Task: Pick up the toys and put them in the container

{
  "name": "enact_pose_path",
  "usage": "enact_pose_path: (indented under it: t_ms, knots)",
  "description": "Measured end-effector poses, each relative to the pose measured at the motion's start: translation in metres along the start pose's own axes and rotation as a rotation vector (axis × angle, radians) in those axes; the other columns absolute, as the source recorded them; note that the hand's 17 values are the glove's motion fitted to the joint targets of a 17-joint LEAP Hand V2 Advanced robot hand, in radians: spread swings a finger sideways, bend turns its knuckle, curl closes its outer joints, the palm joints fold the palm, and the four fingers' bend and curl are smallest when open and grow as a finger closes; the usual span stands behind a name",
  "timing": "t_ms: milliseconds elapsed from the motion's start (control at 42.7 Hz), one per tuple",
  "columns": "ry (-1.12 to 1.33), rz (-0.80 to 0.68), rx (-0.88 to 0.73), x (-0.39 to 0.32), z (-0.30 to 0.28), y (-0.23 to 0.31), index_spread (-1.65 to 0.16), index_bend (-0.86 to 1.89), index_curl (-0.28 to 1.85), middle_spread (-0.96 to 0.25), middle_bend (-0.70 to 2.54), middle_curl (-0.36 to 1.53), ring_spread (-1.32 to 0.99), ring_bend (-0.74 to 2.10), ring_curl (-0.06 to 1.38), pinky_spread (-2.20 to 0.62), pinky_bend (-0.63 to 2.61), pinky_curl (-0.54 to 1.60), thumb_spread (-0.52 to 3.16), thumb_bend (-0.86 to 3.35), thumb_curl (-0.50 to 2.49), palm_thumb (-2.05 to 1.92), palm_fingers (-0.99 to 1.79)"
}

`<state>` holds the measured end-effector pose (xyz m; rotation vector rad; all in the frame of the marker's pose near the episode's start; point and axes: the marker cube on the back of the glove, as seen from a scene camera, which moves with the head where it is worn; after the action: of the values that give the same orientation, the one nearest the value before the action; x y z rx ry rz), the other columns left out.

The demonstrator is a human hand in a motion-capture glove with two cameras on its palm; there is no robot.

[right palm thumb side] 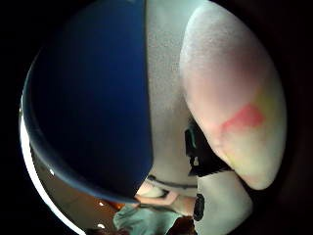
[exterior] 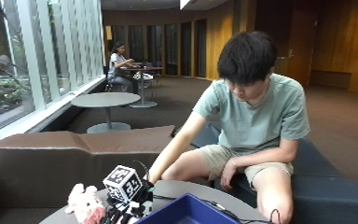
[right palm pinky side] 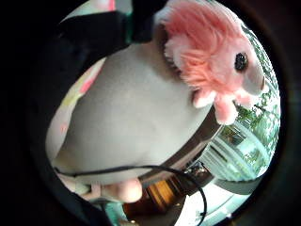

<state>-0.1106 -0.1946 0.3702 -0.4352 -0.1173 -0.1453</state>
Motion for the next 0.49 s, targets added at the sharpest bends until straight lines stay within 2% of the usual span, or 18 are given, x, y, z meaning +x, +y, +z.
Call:
enact_pose_path:
  t_ms: [117, 141, 187, 328, 375, 445, 492]
  knots:
    - [-0.071, 0.000, 0.113, 0.004, 0.004, -0.006, -0.22, 0.25, 0.22, 0.01, 0.13, 0.18, 0.04, 0.27, 0.27, 0.03, 1.01, 0.36, 1.42, 0.08, 0.50, 0.59, 0.04]
    - [-0.084, -0.002, 0.129, 0.005, 0.005, -0.008, -0.22, 0.23, 0.21, 0.02, 0.11, 0.17, 0.04, 0.26, 0.26, 0.04, 1.03, 0.36, 1.42, 0.08, 0.50, 0.58, -0.02]
    - [-0.097, -0.006, 0.158, 0.006, 0.004, -0.011, -0.22, 0.34, 0.24, -0.02, 0.18, 0.19, 0.00, 0.33, 0.28, 0.01, 0.95, 0.33, 1.44, 0.11, 0.52, 0.63, 0.22]
    - [-0.083, 0.031, 0.281, 0.005, 0.002, -0.019, -0.22, 0.35, 0.28, -0.09, 0.31, 0.24, -0.15, 0.51, 0.33, -0.12, 0.85, 0.30, 1.42, 0.17, 0.59, 0.76, 0.49]
    - [-0.065, 0.036, 0.342, 0.001, 0.001, -0.021, -0.22, 0.37, 0.30, -0.11, 0.33, 0.26, -0.19, 0.55, 0.35, -0.16, 0.87, 0.31, 1.35, 0.16, 0.63, 0.79, 0.54]
    - [-0.034, 0.043, 0.419, -0.003, -0.002, -0.025, -0.25, 0.47, 0.33, -0.16, 0.47, 0.31, -0.27, 0.64, 0.38, -0.22, 0.87, 0.32, 1.21, 0.14, 0.68, 0.81, 0.85]
    - [-0.026, 0.045, 0.447, -0.006, -0.005, -0.027, -0.27, 0.49, 0.33, -0.19, 0.53, 0.33, -0.31, 0.70, 0.40, -0.25, 0.87, 0.32, 1.13, 0.13, 0.72, 0.82, 0.93]
